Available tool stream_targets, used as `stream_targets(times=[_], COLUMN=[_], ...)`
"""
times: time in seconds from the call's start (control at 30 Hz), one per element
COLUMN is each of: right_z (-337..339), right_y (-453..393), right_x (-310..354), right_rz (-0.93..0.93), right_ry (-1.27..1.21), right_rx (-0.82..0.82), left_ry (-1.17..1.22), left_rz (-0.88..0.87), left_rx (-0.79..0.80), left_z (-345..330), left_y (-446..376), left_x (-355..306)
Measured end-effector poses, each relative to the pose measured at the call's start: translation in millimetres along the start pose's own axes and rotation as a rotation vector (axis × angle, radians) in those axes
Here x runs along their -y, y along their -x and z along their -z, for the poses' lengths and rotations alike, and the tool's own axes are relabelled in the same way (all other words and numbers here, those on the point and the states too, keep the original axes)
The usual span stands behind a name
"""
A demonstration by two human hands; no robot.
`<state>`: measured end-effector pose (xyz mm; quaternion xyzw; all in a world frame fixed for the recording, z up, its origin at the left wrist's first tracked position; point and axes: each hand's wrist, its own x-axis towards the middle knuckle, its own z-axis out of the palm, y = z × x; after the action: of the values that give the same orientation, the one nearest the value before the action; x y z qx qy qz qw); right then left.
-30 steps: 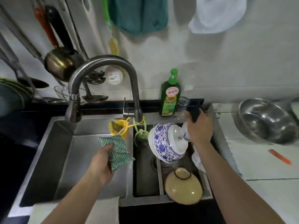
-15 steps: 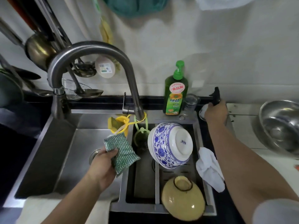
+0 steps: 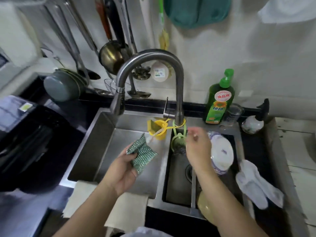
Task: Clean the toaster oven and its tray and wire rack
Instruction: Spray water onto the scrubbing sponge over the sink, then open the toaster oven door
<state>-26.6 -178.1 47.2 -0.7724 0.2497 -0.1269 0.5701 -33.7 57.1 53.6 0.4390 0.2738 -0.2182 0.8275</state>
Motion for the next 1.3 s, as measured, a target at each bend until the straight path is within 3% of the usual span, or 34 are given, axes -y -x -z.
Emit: stream_targets(times=[0.07, 0.17, 0.2, 0.3, 0.37, 0.43, 0.47, 0.53, 0.6, 0.67, 0.73, 0.8, 0.93, 1.0, 1.07, 1.2, 1.3], right_z=[-46.3, -90.7, -100.3, -124.7, -144.5, -166.4, -177.3, -198.8, -222.8, -247.4, -271.1, -291.0, -320.0, -329.8, -339.9, -386.2, -434.3], right_y=[41.0, 88.3, 104.2, 148.5, 165.4, 174.9, 178.5, 185.2, 194.5, 203.9, 208.6, 211.5, 215.6, 222.5, 230.5, 232.8, 229.0], right_x=[16.4, 31.8, 35.4, 53.2, 71.3, 88.0, 91.2, 88.6, 83.9, 77.0, 71.4, 68.4, 65.9, 73.0, 85.5, 116.0, 144.2], right_rz=[-0.213, -0.805, -0.924, -1.001, -0.996, -0.941, -0.913, -0.859, -0.822, -0.799, -0.742, -0.651, -0.498, -0.366, -0.163, 0.406, 0.811], right_ry=[-0.116, -0.524, -0.643, -0.847, -0.936, -0.899, -0.838, -0.716, -0.587, -0.502, -0.436, -0.300, -0.022, 0.200, 0.326, 0.619, 0.753], right_rx=[0.352, 0.642, 0.729, 0.933, 1.002, 0.947, 0.907, 0.873, 0.808, 0.689, 0.527, 0.425, 0.351, 0.354, 0.422, 0.715, 0.859], left_ry=[-0.002, 0.003, -0.007, -0.194, -0.663, -1.116, -1.225, -1.210, -1.043, -0.992, -1.053, -1.206, -1.615, -1.695, -1.692, -1.755, -1.745], left_rz=[-0.031, -0.131, -0.183, -0.344, -0.540, -0.693, -0.702, -0.560, -0.379, -0.312, -0.355, -0.464, -0.905, -1.023, -0.925, -0.650, -0.594], left_rx=[0.085, 0.077, 0.058, -0.013, -0.106, -0.065, -0.016, 0.078, 0.185, 0.188, 0.087, -0.125, -0.493, -0.702, -0.798, -0.721, -0.634], left_z=[24.1, 59.1, 69.8, 102.8, 120.6, 136.0, 146.3, 166.5, 192.8, 222.7, 260.3, 301.9, 372.4, 396.5, 414.2, 446.6, 457.7], left_y=[15.1, 39.5, 47.2, 66.2, 78.9, 87.9, 89.4, 95.2, 101.0, 105.9, 107.9, 111.2, 107.0, 100.7, 96.1, 74.6, 67.4], left_x=[-12.6, -25.8, -29.6, -41.3, -49.9, -56.1, -59.3, -73.7, -94.3, -113.4, -131.6, -157.2, -221.6, -250.8, -277.0, -308.5, -307.5])
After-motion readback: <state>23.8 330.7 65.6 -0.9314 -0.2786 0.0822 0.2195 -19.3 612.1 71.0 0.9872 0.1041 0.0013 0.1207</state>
